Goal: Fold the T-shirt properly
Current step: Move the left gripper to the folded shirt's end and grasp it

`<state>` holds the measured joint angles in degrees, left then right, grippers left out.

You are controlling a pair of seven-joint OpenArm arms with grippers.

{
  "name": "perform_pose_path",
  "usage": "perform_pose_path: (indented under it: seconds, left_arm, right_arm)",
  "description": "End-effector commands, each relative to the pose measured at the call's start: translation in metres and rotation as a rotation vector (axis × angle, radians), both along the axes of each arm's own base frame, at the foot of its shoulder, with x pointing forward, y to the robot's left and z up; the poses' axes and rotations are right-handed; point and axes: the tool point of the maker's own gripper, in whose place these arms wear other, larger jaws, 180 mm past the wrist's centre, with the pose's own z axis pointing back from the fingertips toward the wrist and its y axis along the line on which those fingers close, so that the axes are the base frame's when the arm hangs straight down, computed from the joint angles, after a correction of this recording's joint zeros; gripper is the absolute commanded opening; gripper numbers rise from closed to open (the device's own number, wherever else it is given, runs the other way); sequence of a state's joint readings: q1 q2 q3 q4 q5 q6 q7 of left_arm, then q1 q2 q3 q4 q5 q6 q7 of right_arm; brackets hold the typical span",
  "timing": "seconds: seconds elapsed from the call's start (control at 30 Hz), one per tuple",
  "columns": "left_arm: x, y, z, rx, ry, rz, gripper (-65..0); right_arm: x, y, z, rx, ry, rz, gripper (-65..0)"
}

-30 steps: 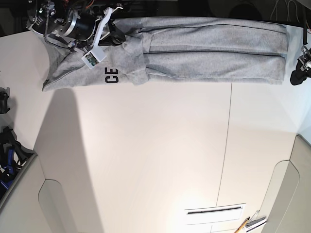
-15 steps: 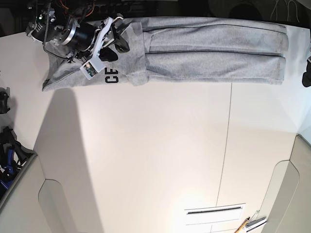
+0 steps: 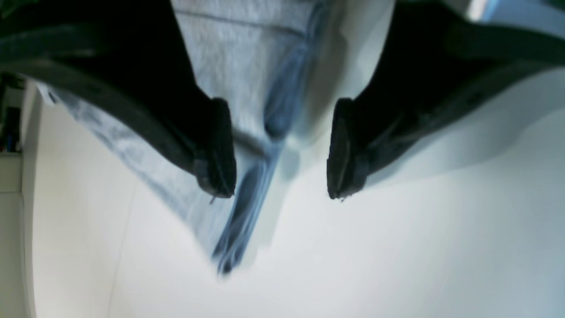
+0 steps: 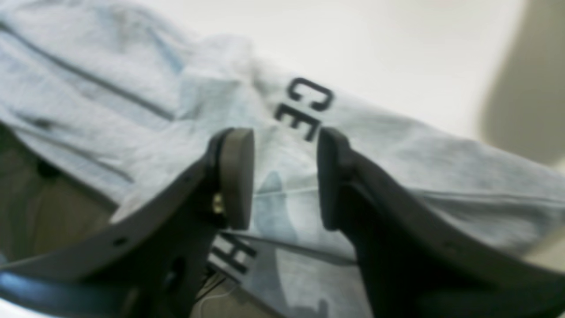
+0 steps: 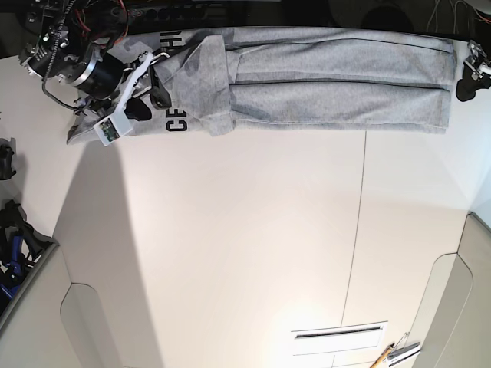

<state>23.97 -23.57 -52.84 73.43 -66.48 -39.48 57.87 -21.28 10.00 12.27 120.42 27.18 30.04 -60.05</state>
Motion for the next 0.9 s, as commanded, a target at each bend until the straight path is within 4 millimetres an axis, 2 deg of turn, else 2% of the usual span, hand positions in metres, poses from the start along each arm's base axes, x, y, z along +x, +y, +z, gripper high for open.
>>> perform_pose_path:
  seconds: [0.0,0.17,0.3,0.57,0.63,0.87]
  left_arm:
    - [0.007,0.007,0.013,0.021,-0.044,-0.001,-28.7]
    - [0.001,0.003,0.002,0.032,-0.02,0.012,-28.7]
    - [0.0,-0.001,-0.004,0.038,0.0,0.001,-28.7]
    - [0.008,-0.051,-0.03,-0.032,0.07,-0.154,-28.7]
    - [0.009,-0.057,-0.034,-0.038,0.079,-0.173,-28.8]
    - [0.004,-0.054,-0.036,-0.019,0.103,-0.176,-28.9]
  right_arm:
    - [0.006,-0.003,0.01,0.008,-0.04,-0.013,-41.0]
    - [0.009,-0.02,0.011,-0.014,-0.049,-0.059,-41.0]
    - [0.009,-0.022,0.012,-0.014,-0.051,-0.065,-41.0]
    - [0.009,-0.022,0.011,-0.015,-0.05,-0.065,-41.0]
    - [0.009,-0.022,0.011,-0.015,-0.05,-0.065,-41.0]
    - [0.009,-0.022,0.012,-0.015,-0.051,-0.065,-41.0]
